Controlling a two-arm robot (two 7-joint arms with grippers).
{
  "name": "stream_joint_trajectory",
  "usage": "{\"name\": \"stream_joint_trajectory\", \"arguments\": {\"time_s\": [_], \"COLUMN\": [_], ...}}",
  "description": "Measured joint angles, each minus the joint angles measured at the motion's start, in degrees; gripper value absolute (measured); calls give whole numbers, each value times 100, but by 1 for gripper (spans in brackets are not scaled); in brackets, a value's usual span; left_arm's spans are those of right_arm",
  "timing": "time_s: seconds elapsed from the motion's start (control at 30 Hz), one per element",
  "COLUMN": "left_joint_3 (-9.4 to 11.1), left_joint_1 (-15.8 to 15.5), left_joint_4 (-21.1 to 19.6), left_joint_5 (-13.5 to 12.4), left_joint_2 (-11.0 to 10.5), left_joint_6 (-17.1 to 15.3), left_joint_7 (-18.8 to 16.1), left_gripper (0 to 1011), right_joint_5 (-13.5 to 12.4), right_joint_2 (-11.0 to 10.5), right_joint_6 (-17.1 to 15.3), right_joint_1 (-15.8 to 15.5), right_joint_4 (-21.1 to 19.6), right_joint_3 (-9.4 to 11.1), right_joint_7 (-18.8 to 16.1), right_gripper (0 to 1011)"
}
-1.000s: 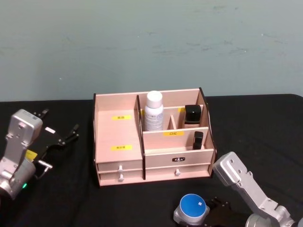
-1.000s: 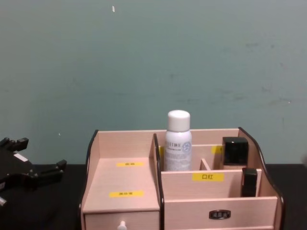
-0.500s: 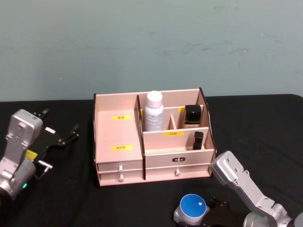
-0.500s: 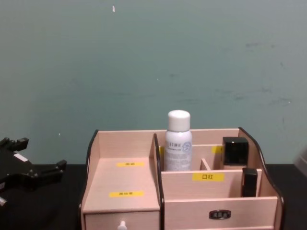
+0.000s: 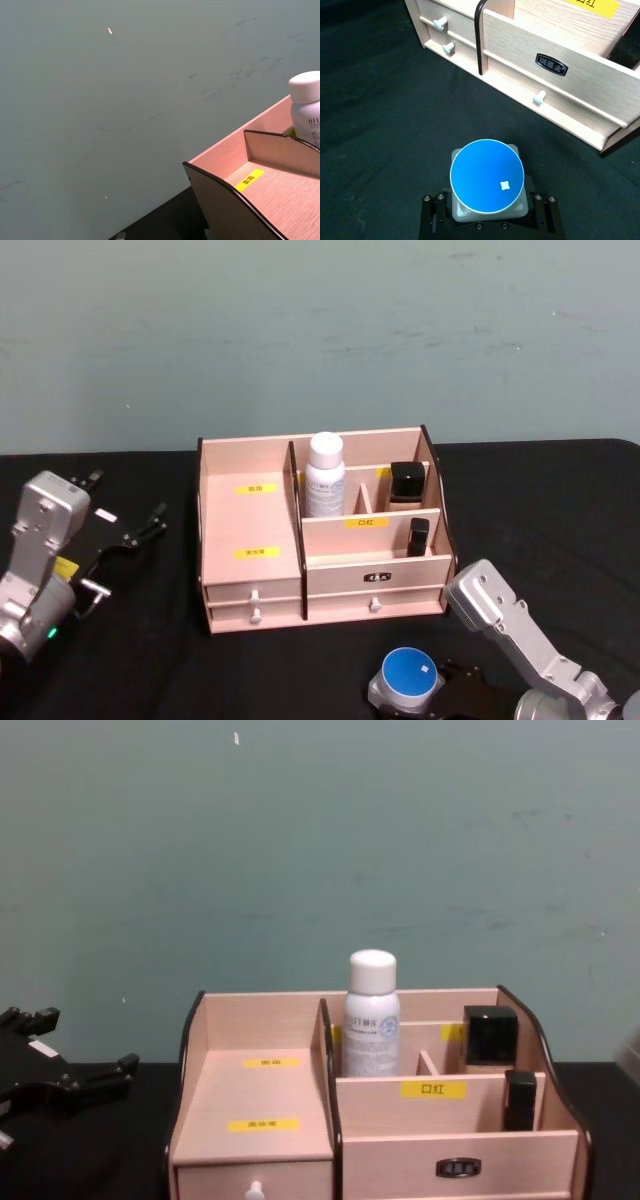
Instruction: Pick up the facial cleanser and watermelon frost from the table and place them into the tiered storage box.
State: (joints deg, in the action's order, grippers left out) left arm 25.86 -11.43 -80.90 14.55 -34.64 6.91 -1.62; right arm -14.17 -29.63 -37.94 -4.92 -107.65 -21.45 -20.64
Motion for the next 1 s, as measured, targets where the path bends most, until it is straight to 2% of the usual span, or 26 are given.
{"name": "stream_joint_trajectory", "arguments": {"time_s": [1.0], "left_joint_3": [0], "left_joint_1": [0], "left_joint_4": [0], "left_joint_5": [0], "left_joint_2": [0], "left_joint_6": [0], "left_joint_7": [0], "left_gripper": [1010], "right_joint_5": [-15], "right_joint_2": [-4], "right_joint_6": [20], "right_joint_1": [-8], "right_joint_4": [-6], "right_joint_3": [5], "right_joint_7": [0], "right_gripper": [817]}}
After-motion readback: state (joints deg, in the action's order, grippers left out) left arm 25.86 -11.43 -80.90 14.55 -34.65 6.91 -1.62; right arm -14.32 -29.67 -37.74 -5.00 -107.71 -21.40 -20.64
